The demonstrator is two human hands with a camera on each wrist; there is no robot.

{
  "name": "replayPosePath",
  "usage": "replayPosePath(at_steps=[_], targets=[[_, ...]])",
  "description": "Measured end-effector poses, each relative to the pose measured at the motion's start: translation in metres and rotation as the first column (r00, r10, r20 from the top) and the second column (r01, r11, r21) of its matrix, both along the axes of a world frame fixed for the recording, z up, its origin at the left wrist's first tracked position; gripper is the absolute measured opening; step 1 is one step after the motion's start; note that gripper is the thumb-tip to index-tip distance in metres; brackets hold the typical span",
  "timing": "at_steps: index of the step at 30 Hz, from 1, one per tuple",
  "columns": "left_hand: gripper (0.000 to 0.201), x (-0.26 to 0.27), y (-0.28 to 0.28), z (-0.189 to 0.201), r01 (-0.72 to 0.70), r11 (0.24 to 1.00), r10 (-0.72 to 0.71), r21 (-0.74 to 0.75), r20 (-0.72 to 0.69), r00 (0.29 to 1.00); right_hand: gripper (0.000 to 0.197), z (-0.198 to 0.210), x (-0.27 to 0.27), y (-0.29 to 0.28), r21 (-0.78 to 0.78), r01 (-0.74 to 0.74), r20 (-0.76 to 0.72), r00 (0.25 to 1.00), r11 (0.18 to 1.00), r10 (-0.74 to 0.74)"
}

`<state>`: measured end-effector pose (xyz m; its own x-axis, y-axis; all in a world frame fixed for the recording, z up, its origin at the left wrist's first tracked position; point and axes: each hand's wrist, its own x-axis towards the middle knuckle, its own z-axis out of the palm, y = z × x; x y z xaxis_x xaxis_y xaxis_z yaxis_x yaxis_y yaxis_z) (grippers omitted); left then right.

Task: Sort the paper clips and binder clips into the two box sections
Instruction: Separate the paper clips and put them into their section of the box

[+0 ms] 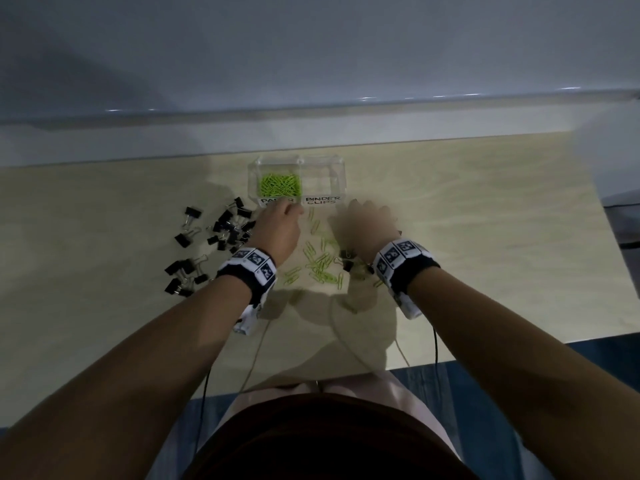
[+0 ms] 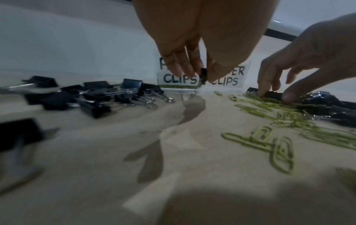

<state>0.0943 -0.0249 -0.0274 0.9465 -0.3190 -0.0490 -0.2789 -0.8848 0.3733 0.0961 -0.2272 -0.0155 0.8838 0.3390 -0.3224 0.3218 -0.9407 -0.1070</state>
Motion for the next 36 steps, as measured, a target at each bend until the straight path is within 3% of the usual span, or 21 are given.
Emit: replayPosePath(at_steps=[2,4,5,8,10,12,14,17,22,27,31,34,36], targets=[[0.03,-0.009,0.006,0.0,-0.04,0.999,0.039,0.032,0.028,0.999,0.028,0.002,0.001,-0.003,0.103,0.036,-0.017,0.999,0.994,-0.035],[0.028,-0.019,-0.003,0.003,-0.008,1.0,0.008,0.01,-0.013,1.0,0.021,0.003,0.001,-0.01,0.27,0.173,-0.046,0.985,0.947,-0.167],[0.026,-0.025,-0.011,0.004,0.019,1.0,-0.02,-0.025,-0.046,0.999,0.017,0.003,-0.001,-0.015,0.381,0.274,-0.073,0.961,0.883,-0.266],[0.024,-0.04,-0.045,0.002,0.082,0.99,-0.098,-0.116,-0.137,0.986,0.009,0.012,-0.009,-0.032,0.64,0.546,-0.214,0.803,0.542,-0.556],[0.029,-0.044,-0.065,-0.002,0.051,0.989,-0.079,-0.14,-0.202,0.976,0.015,0.014,-0.014,-0.047,0.644,0.605,-0.23,0.737,0.469,-0.635],[0.033,-0.045,-0.077,-0.005,-0.009,0.989,-0.027,-0.15,-0.235,0.972,0.017,0.01,-0.02,-0.061,0.581,0.643,-0.21,0.711,0.499,-0.672],[0.033,-0.044,-0.084,-0.005,-0.052,0.989,0.017,-0.141,-0.239,0.971,0.019,0.006,-0.027,-0.068,0.464,0.624,-0.117,0.747,0.629,-0.654],[0.027,-0.043,-0.087,-0.005,-0.051,0.991,0.021,-0.126,-0.228,0.973,0.03,0.002,-0.039,-0.058,0.29,0.441,0.01,0.886,0.849,-0.464],[0.026,-0.044,-0.08,-0.002,-0.011,0.987,-0.028,-0.159,-0.244,0.969,0.024,-0.003,-0.054,-0.023,0.182,0.153,0.078,0.982,0.971,-0.169],[0.038,-0.043,-0.067,0.004,0.05,0.976,-0.103,-0.213,-0.243,0.965,0.023,-0.008,-0.052,-0.015,0.111,0.126,0.086,0.987,0.986,-0.136],[0.043,-0.039,-0.044,0.014,0.143,0.96,-0.193,-0.239,-0.197,0.961,0.019,-0.002,-0.048,-0.026,0.237,0.189,0.068,0.975,0.953,-0.211],[0.039,-0.033,-0.022,0.024,0.18,0.959,-0.215,-0.217,-0.147,0.966,0.02,0.0,-0.048,-0.042,0.452,0.404,0.024,0.886,0.796,-0.463],[0.038,-0.03,-0.004,0.027,0.14,0.973,-0.164,-0.181,-0.125,0.979,0.019,-0.001,-0.048,-0.053,0.509,0.529,-0.033,0.801,0.68,-0.598]])
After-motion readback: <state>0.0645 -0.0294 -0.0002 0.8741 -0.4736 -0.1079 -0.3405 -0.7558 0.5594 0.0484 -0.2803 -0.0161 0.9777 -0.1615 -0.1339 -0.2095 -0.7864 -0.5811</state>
